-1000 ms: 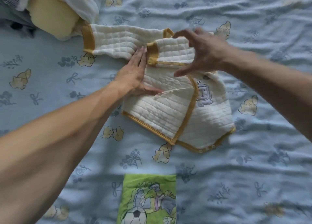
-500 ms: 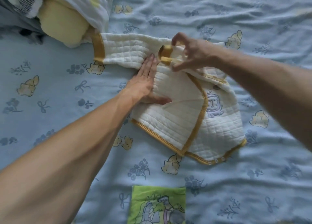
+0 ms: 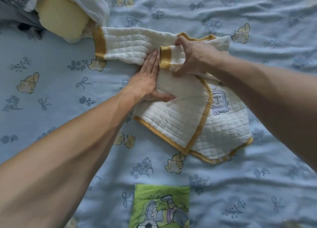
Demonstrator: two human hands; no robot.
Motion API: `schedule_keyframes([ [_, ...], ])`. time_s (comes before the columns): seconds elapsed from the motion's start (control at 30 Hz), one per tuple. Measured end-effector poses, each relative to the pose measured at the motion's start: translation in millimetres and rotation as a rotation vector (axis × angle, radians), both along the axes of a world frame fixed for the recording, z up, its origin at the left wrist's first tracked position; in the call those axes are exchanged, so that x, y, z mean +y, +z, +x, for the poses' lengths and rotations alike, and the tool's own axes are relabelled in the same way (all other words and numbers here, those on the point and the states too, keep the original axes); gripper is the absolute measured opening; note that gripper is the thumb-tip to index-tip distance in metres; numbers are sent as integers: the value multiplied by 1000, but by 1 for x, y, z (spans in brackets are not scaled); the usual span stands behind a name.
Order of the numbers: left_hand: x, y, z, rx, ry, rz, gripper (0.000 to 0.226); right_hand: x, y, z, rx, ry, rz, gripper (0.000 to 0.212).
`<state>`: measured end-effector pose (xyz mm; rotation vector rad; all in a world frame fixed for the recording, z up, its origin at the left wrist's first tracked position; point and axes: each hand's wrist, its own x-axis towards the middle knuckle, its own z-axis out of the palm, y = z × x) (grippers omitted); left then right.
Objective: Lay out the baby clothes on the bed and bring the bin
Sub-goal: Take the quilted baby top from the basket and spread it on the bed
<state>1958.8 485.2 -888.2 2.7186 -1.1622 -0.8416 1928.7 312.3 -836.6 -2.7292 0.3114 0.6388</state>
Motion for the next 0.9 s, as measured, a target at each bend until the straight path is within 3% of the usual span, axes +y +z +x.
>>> schedule_keyframes([
  [0.13,0,0,0,0,-7,38,145,-6,1,-11,-124,-9,50,66],
  [0.3,1,1,0,-52,-39,35,140,-39,22,-43,-260,-175,583,50],
  [0.47,0,2,0,-15,-39,30,142,-104,41,-88,-516,-643,967,54],
  [0.53,0,3,-1,-7,-36,17,142,-134,47,-112,-521,-821,1013,50],
  [0.63,-1,4,0,3,-30,6,142,-168,45,-162,-442,-1035,862,56],
  [0.73,-2,4,-1,-4,-38,25,142,-207,29,-211,-387,-1140,562,105],
  [0.77,-2,4,-1,-4,-39,25,142,-207,25,-215,-414,-1110,391,111],
  [0.83,-2,3,-1,-1,-39,18,142,-173,26,-198,-501,-810,73,100],
  [0.9,-1,4,-1,-1,-42,23,141,-118,27,-171,-370,-343,-16,116],
])
